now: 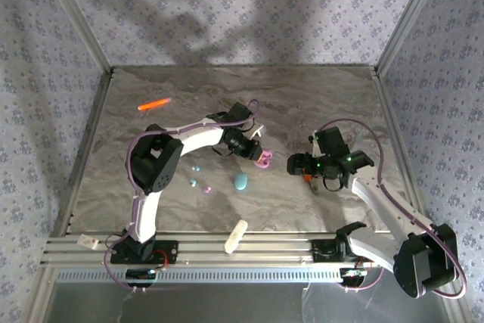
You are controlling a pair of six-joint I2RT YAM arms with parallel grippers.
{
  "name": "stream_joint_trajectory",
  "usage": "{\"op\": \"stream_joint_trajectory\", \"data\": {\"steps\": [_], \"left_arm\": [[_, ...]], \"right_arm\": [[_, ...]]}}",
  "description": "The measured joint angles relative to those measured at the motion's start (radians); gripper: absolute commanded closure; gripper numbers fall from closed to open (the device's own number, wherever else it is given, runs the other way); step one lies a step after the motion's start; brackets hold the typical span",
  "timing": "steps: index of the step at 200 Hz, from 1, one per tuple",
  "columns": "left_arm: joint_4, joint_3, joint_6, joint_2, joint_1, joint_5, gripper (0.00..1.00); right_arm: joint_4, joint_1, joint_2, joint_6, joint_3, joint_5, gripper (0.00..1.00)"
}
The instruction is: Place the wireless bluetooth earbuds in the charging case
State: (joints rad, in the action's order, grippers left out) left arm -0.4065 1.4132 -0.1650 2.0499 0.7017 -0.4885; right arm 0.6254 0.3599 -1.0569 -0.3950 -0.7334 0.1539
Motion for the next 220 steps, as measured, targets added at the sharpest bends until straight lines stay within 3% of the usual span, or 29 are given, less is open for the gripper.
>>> {"op": "stream_joint_trajectory", "data": {"steps": [88,220], "left_arm": [[-0.002,0.003,0.000,0.000,0.002,0.011,0.69],[-0.028,0.005,-0.014,-0.039,0.019,0.045,0.65]], "right_arm": [[0.000,0.000,0.000,0.000,0.000,0.000,0.08],[0.000,-0.006,0.000,0.004,0.000,0.004,0.08]]}}
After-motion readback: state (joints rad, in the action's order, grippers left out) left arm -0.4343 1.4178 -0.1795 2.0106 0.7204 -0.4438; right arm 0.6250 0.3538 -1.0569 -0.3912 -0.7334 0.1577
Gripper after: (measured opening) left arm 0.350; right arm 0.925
